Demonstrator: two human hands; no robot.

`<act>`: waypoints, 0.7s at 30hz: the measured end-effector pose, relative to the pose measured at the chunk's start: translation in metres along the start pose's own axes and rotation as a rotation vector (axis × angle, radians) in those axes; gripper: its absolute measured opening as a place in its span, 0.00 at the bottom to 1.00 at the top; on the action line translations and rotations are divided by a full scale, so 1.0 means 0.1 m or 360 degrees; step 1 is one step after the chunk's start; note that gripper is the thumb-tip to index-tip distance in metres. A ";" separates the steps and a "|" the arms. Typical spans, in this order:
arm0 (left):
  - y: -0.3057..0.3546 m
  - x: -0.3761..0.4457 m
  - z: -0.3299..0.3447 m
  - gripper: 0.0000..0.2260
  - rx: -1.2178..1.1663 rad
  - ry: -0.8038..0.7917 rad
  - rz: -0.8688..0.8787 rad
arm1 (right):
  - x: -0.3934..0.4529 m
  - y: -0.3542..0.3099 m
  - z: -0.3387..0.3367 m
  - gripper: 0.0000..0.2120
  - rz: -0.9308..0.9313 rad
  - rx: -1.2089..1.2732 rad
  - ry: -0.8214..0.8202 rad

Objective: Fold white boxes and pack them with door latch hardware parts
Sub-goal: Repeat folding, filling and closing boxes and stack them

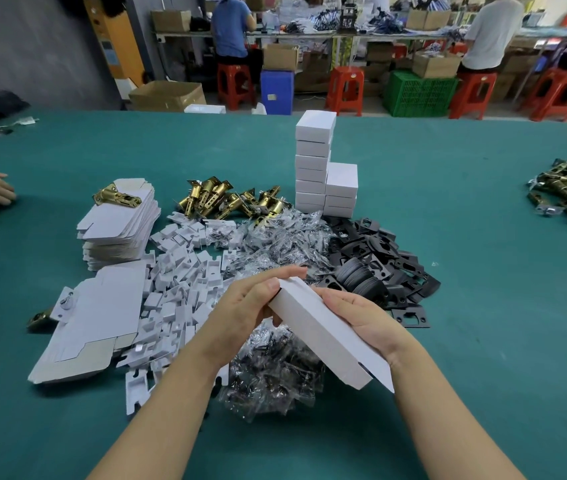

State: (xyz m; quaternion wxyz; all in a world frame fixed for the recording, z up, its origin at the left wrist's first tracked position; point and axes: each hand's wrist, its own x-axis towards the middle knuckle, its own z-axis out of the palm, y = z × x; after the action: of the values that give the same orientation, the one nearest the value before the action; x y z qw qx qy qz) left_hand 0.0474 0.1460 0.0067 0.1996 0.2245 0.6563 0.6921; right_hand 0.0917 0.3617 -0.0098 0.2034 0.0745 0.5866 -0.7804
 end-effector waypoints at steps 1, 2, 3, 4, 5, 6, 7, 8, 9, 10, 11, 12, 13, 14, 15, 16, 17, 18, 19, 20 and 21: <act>0.00 0.00 0.00 0.21 -0.0002 0.0007 0.0008 | 0.00 0.00 0.00 0.13 0.0001 0.0009 -0.0002; 0.00 0.00 0.01 0.21 0.0000 0.0014 0.0016 | 0.00 0.01 0.00 0.13 0.0002 0.0011 -0.0006; 0.00 0.00 0.01 0.21 0.0008 0.0019 0.0025 | 0.00 0.01 0.00 0.13 0.0005 0.0013 -0.0010; 0.00 0.00 0.02 0.21 0.0018 0.0022 0.0034 | 0.00 0.01 0.00 0.13 0.0007 0.0015 -0.0013; -0.01 0.00 0.02 0.21 0.0022 0.0028 0.0044 | 0.00 0.02 0.00 0.13 0.0009 0.0016 -0.0009; -0.01 0.00 0.03 0.20 0.0019 0.0041 0.0052 | 0.00 0.02 0.00 0.13 0.0008 0.0015 -0.0004; -0.01 0.00 0.04 0.20 0.0018 0.0058 0.0059 | 0.00 0.02 0.00 0.14 0.0006 0.0015 -0.0004; -0.01 0.00 0.04 0.20 0.0021 0.0075 0.0065 | 0.01 0.03 0.00 0.14 0.0001 0.0015 -0.0007; -0.01 0.00 0.05 0.19 0.0023 0.0090 0.0071 | 0.01 0.03 0.00 0.14 -0.0002 0.0008 -0.0005; -0.01 0.00 0.06 0.18 0.0021 0.0101 0.0077 | 0.01 0.03 0.00 0.15 -0.0002 -0.0008 0.0004; -0.01 0.00 0.06 0.18 0.0019 0.0110 0.0080 | 0.01 0.02 0.00 0.15 -0.0001 -0.0022 0.0012; -0.01 0.00 0.06 0.17 0.0026 0.0118 0.0079 | 0.01 0.02 0.00 0.15 -0.0003 -0.0029 0.0013; -0.01 0.01 0.06 0.17 0.0037 0.0122 0.0075 | 0.02 0.03 -0.01 0.15 -0.0004 -0.0027 0.0009; -0.01 0.01 0.05 0.17 0.0046 0.0124 0.0067 | 0.02 0.03 -0.02 0.16 -0.0004 -0.0017 0.0007; -0.01 0.01 0.05 0.17 0.0050 0.0124 0.0055 | 0.01 0.03 -0.02 0.15 -0.0002 -0.0005 0.0005; -0.01 0.01 0.05 0.17 0.0052 0.0120 0.0042 | 0.01 0.03 -0.02 0.15 0.0001 0.0000 0.0006; -0.01 0.01 0.04 0.18 0.0053 0.0111 0.0029 | 0.01 0.02 -0.02 0.15 0.0005 0.0000 0.0007; 0.00 0.01 0.03 0.18 0.0056 0.0095 0.0015 | 0.01 0.02 -0.02 0.15 0.0010 -0.0001 0.0006; 0.00 0.01 0.03 0.18 0.0061 0.0081 0.0000 | 0.00 0.03 -0.02 0.15 0.0016 0.0004 0.0000; 0.00 0.01 0.02 0.18 0.0067 0.0068 -0.0011 | 0.00 0.03 -0.02 0.15 0.0018 0.0011 -0.0006; 0.00 0.01 0.01 0.18 0.0075 0.0055 -0.0015 | 0.00 0.03 -0.02 0.14 0.0019 0.0018 -0.0008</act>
State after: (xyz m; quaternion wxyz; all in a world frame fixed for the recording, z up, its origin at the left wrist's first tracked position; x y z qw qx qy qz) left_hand 0.0473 0.1479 0.0066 0.1861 0.2139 0.6770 0.6792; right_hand 0.0924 0.3631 -0.0133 0.2091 0.0771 0.5811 -0.7827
